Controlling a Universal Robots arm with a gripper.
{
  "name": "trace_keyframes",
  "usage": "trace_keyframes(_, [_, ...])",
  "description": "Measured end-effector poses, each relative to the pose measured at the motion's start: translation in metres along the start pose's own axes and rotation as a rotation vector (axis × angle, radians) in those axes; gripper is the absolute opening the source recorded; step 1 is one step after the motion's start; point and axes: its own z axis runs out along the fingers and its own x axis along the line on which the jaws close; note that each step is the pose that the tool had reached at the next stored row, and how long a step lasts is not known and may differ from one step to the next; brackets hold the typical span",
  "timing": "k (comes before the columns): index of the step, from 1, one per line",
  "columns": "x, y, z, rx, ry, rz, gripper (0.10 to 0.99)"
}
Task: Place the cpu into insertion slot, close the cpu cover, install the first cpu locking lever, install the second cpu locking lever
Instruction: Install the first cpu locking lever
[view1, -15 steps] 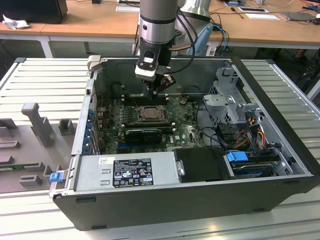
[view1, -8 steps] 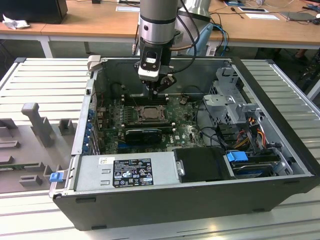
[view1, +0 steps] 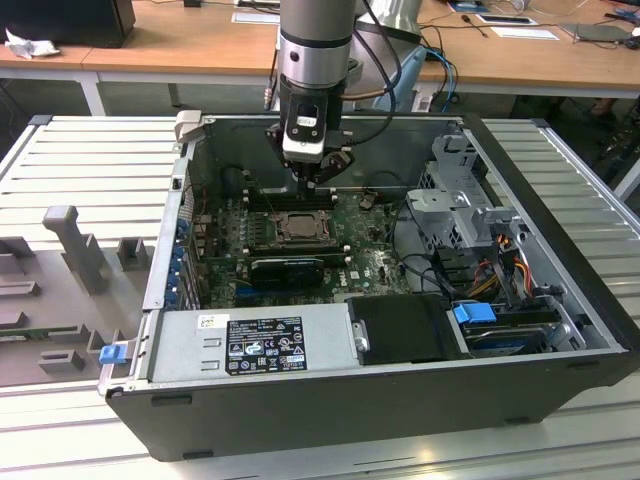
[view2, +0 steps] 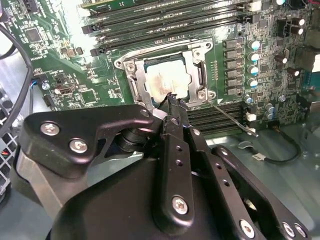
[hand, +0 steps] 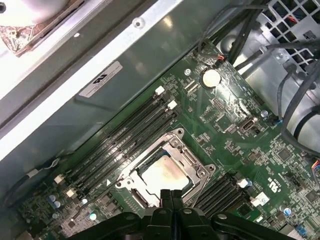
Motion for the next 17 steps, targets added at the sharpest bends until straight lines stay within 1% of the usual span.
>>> trace_keyframes(6, [0.0000, 0.0000, 0.0000, 0.000, 0.0005, -0.048, 0.106])
trace_keyframes(11, [0.0000, 0.0000, 0.0000, 0.001, 0.0011, -0.105, 0.106])
trace_keyframes(16, [0.0000, 0.0000, 0.0000, 0.001, 0.0014, -0.138, 0.106])
trace_keyframes(17, [0.0000, 0.0000, 0.0000, 0.001, 0.0015, -0.153, 0.106])
